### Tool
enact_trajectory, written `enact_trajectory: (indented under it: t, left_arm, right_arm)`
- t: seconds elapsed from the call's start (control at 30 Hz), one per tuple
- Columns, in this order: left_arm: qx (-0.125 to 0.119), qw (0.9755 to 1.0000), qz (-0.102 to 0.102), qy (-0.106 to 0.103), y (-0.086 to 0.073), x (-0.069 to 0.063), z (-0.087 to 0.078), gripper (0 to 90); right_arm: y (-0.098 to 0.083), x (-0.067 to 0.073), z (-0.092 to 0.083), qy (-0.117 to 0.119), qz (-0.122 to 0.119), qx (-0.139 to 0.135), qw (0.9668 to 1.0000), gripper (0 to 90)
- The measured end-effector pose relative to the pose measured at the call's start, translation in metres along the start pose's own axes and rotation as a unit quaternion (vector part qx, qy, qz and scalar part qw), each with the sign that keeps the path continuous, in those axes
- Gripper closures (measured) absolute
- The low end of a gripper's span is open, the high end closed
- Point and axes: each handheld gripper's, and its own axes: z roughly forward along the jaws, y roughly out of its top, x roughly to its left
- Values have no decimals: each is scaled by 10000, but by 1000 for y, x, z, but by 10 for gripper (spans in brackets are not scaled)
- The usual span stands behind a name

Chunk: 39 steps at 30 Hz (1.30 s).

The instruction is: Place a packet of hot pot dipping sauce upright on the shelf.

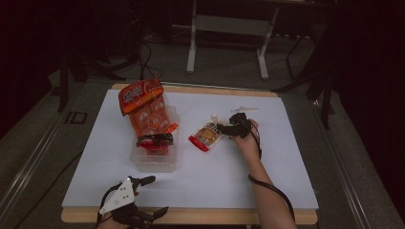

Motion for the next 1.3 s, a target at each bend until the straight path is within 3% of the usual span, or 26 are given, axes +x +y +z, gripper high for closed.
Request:
enact_trajectory:
  t: [0.13, 0.27, 0.47, 0.6, 0.73, 0.83, 0.97, 1.17, 1.3]
  left_arm:
    - [-44, 9999, -61, -83, -1, 0, 0, 20]
    - [-43, 9999, -63, -104, 0, 1, 0, 20]
    - [23, 9999, -88, -117, -2, 1, 2, 20]
    - [17, 9999, -81, -144, -1, 1, 3, 20]
    - [34, 9998, -79, -158, -2, 1, 4, 20]
    - [29, 9998, -71, -157, -2, 1, 4, 20]
    - [21, 9998, -84, -158, -2, 2, 4, 20]
    - [-53, 9999, -58, -151, -2, 2, 4, 20]
    - [-98, 9998, -3, -183, -2, 2, 5, 20]
  right_arm:
    - [-4, -2, 10, -204, -62, 132, 9997, 286]
    - [-8, 0, 20, -261, -142, 343, 9990, 280]
    - [-9, 5, 23, -333, -229, 347, 9986, 252]
    - [-9, 13, 21, -255, -451, 380, 9979, 426]
    - [-9, 16, 21, -182, -451, 382, 9981, 526]
    - [-7, 20, 21, -126, -518, 426, 9977, 669]
    - [-5, 23, 21, -62, -397, 503, 9979, 839]
    - [0, 22, 19, 23, -195, 688, 9974, 885]
    - [5, 23, 9, 126, -101, 557, 9983, 888]
